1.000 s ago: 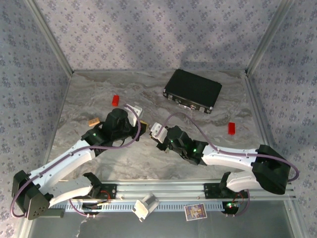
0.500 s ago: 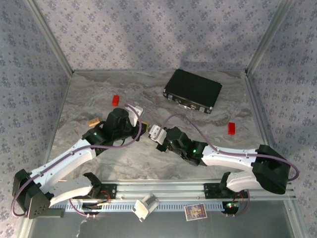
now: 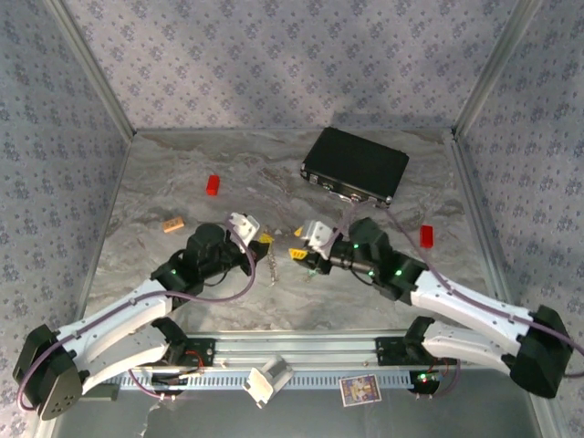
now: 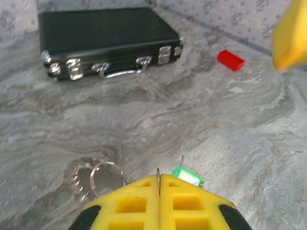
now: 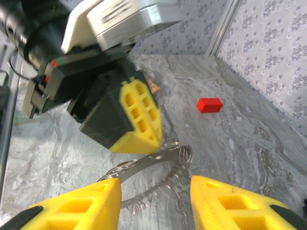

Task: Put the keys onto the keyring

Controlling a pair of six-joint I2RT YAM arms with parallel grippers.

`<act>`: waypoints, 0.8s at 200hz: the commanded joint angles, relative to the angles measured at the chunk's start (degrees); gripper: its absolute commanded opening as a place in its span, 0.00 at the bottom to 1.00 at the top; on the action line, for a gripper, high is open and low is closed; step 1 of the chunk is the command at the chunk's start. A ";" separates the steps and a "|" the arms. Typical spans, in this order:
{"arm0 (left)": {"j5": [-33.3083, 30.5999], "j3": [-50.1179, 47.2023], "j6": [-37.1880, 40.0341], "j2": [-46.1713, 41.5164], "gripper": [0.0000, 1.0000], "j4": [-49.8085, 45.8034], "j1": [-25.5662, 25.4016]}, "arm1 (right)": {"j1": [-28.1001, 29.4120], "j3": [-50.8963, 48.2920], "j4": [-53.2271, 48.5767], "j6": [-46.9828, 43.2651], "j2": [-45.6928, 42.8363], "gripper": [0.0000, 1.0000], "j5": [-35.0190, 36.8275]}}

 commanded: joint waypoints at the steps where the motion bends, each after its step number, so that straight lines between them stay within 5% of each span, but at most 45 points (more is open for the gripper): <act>1: 7.85 -2.39 4.46 -1.86 0.00 14.62 -0.35 | -5.08 -1.68 -3.08 2.90 -2.83 0.39 -11.15; 77: 17.69 -4.52 6.94 -1.67 0.00 22.00 -0.45 | -10.27 -5.99 11.13 8.05 3.43 0.34 -26.28; 160: 21.88 -4.01 7.63 -1.78 0.00 23.02 -1.91 | -7.61 -3.45 14.43 9.48 7.54 0.27 -28.21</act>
